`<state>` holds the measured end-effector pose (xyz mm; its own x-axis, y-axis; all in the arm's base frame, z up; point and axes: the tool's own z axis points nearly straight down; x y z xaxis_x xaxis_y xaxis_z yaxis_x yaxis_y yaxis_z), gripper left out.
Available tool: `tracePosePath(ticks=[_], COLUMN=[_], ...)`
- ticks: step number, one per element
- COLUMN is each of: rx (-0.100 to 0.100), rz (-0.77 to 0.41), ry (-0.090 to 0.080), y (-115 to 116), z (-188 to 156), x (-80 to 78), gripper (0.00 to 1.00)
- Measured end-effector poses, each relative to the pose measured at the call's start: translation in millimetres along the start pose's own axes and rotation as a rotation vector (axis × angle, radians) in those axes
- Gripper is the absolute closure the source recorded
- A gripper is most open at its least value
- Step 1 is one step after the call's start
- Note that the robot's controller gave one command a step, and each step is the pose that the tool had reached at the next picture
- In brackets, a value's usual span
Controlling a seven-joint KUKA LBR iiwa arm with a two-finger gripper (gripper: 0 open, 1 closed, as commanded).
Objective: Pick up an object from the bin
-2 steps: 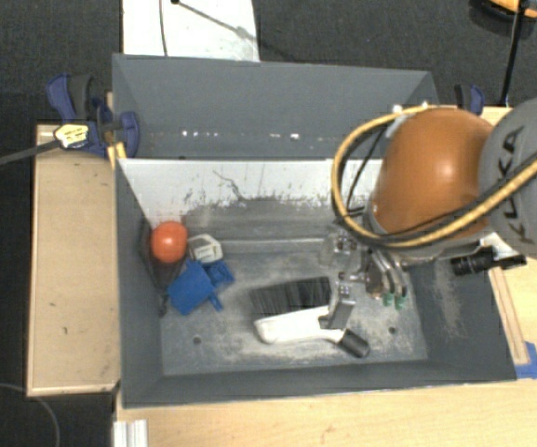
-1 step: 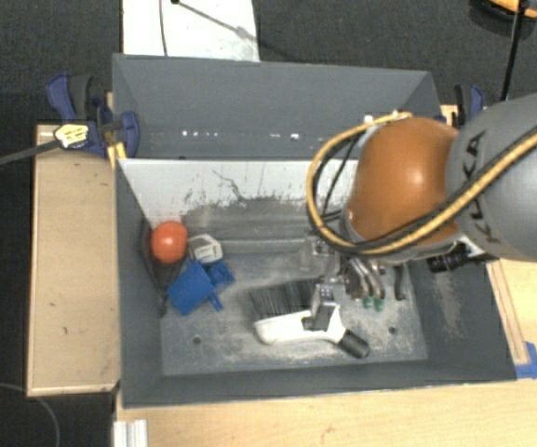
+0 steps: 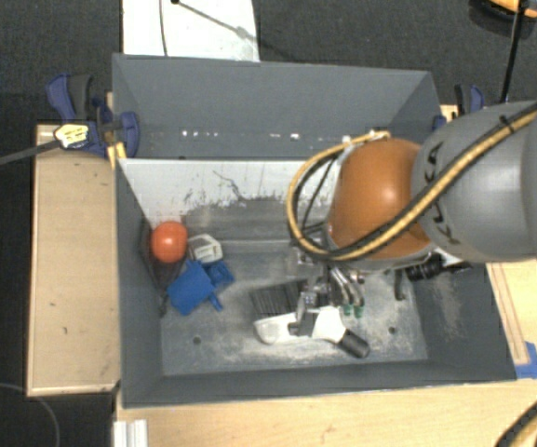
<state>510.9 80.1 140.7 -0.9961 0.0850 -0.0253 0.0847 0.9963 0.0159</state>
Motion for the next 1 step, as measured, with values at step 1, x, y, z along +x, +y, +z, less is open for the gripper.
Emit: tracePosePath(ticks=[1], rx=[0.001], rz=[0.010], ry=[0.000], y=[-0.4], z=[14.6], x=[-1.4], gripper=[0.00])
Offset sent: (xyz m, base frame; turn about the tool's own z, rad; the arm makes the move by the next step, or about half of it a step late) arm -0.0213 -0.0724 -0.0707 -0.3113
